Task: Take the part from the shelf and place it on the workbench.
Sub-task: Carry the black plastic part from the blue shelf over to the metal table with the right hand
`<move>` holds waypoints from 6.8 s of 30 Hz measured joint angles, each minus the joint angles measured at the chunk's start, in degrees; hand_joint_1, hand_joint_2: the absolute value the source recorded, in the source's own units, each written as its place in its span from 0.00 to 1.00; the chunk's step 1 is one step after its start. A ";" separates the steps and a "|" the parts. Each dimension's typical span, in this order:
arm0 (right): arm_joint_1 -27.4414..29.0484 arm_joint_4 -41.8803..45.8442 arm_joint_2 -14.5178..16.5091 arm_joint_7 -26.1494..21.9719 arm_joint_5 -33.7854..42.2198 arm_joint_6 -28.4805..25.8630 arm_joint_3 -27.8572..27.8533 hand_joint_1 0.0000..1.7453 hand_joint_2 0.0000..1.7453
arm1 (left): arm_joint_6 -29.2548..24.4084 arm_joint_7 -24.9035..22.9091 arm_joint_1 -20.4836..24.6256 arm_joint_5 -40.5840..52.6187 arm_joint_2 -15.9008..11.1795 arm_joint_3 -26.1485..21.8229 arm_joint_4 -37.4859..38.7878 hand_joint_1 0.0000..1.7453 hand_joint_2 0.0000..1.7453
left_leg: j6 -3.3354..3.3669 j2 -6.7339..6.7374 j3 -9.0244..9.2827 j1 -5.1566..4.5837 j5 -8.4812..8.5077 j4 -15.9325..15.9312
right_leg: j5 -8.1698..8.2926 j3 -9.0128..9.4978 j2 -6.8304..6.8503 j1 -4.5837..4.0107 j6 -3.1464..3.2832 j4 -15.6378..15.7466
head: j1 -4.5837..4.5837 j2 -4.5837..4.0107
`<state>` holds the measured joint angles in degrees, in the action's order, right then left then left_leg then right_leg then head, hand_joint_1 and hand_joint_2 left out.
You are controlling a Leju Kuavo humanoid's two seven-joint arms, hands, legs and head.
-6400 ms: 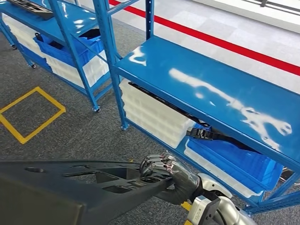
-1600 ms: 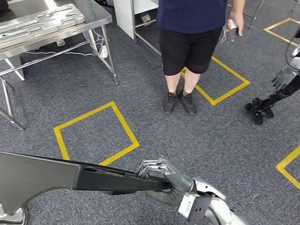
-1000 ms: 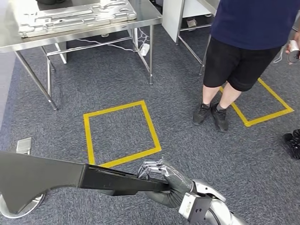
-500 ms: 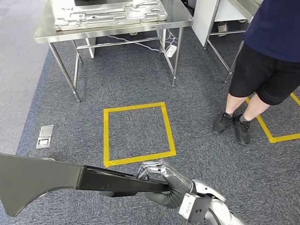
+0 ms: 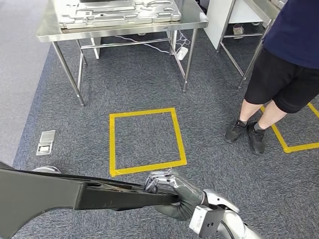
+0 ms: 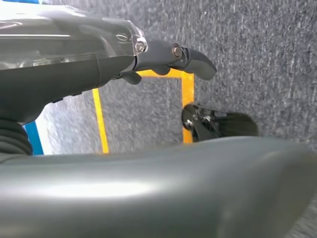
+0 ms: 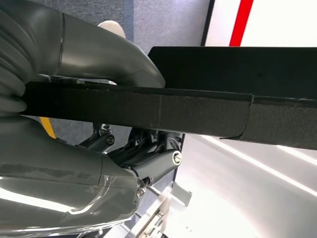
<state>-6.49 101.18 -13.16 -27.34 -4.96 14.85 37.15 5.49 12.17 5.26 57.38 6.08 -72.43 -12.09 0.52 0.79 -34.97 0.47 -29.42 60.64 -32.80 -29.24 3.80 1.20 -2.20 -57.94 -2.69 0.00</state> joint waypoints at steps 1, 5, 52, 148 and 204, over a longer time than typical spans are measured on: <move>0.16 0.11 0.00 -0.10 -0.32 -0.23 0.04 1.00 1.00 | 0.25 0.00 -0.01 -0.31 0.00 -0.25 0.00 0.00 1.00 | 0.00 0.00 0.02 0.00 0.00 0.00 | -0.01 0.01 0.00 -0.01 -0.04 0.00 | 0.00 0.00; 1.32 0.98 0.00 -0.25 -1.54 -1.46 0.28 1.00 1.00 | 0.69 -0.07 -0.06 -0.80 0.00 -1.18 0.00 0.00 1.00 | 0.00 0.00 0.08 0.05 0.00 -0.04 | -0.05 0.04 -0.01 -0.05 -0.10 0.00 | 0.00 0.00; 1.53 0.99 -0.04 -0.21 0.76 -1.47 1.43 1.00 1.00 | 1.09 -1.07 0.01 -1.81 0.13 -2.78 0.00 0.00 1.00 | 0.00 0.00 0.16 0.05 0.00 -0.10 | -0.10 0.09 -0.04 -0.04 -0.16 0.01 | 0.00 0.00; 2.13 0.75 1.29 -0.85 1.09 -1.45 2.67 1.00 1.00 | 0.83 -0.13 0.01 -2.15 0.04 -2.80 0.00 0.00 1.00 | -1.35 -1.21 -5.29 0.16 -8.06 15.21 | 0.91 -3.14 -3.47 0.12 2.50 -2.19 | -0.20 0.00; 5.59 1.80 -1.69 1.39 1.80 -1.15 3.78 1.00 1.00 | 0.49 -3.09 0.49 0.93 2.30 -1.99 0.00 0.00 1.00 | -0.61 -0.97 5.33 -0.17 -6.23 1.06 | 2.05 -4.85 -3.79 -0.06 2.08 -2.54 | -0.25 0.01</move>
<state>-0.90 102.99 -14.85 -25.95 -3.15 13.69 40.93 5.98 9.08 5.75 58.31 8.38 -74.42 -12.09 -0.09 -0.18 -29.65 0.30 -35.65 61.70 -30.75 -34.09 0.00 1.14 -0.12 -60.48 -2.93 0.01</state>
